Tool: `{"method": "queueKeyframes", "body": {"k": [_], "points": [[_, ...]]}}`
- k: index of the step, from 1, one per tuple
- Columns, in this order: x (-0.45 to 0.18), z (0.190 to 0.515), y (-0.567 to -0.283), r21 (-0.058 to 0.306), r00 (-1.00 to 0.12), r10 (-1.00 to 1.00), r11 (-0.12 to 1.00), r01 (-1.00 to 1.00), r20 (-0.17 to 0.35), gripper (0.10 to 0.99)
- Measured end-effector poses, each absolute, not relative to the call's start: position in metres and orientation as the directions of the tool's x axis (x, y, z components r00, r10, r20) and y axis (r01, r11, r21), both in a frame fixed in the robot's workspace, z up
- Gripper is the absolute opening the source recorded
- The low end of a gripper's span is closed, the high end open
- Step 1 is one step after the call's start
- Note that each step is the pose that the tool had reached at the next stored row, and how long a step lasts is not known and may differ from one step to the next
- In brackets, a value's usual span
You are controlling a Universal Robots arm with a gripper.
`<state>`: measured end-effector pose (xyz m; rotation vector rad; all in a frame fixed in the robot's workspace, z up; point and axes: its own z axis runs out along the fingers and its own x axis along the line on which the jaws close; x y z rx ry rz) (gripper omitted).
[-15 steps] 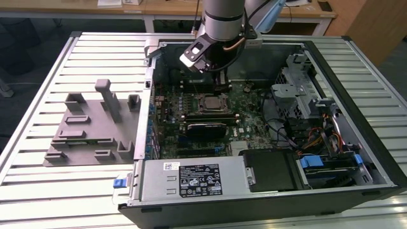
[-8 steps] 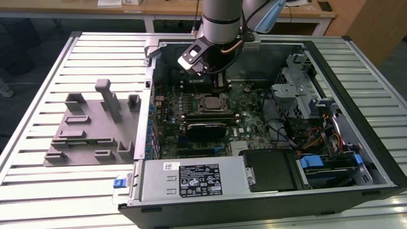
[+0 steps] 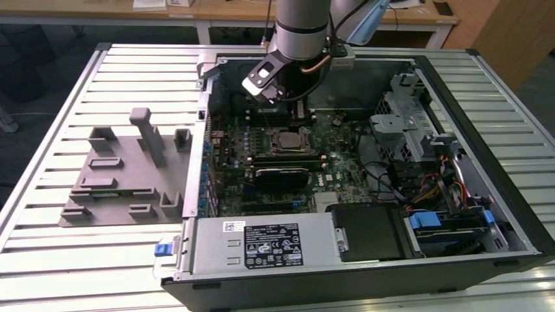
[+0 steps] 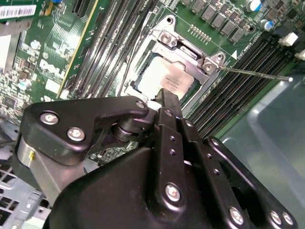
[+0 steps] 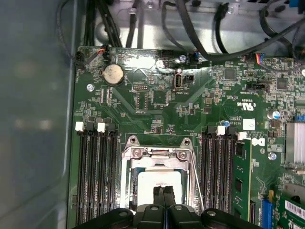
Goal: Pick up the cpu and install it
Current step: 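Close the cpu cover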
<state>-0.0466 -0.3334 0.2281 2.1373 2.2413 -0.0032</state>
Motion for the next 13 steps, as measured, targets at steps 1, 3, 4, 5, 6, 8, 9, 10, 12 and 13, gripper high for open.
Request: {"method": "queueKeyframes", "body": {"k": [1, 3, 4, 5, 6, 8, 9, 10, 12, 13], "points": [[-0.0466, 0.2281, -0.3334, 0.029, -0.061, 0.998, 0.062, 0.998, -0.034, 0.106], [-0.0466, 0.2279, -0.3334, 0.029, -0.091, 0.995, 0.092, 0.995, -0.034, 0.106], [-0.0466, 0.2278, -0.3334, 0.029, -0.107, 0.994, 0.108, 0.994, -0.034, 0.106], [-0.0466, 0.2277, -0.3334, 0.029, -0.121, 0.992, 0.122, 0.992, -0.034, 0.106], [-0.0466, 0.2277, -0.3334, 0.029, -0.133, 0.991, 0.134, 0.991, -0.034, 0.106], [-0.0466, 0.2275, -0.3334, 0.029, -0.161, 0.986, 0.162, 0.986, -0.034, 0.106], [-0.0467, 0.2273, -0.3334, 0.029, -0.178, 0.983, 0.179, 0.983, -0.034, 0.106], [-0.0467, 0.2272, -0.3334, 0.029, -0.196, 0.980, 0.197, 0.980, -0.034, 0.106], [-0.0467, 0.2270, -0.3334, 0.029, -0.232, 0.972, 0.233, 0.972, -0.034, 0.106], [-0.0467, 0.2269, -0.3334, 0.029, -0.250, 0.968, 0.251, 0.968, -0.034, 0.106]]}}
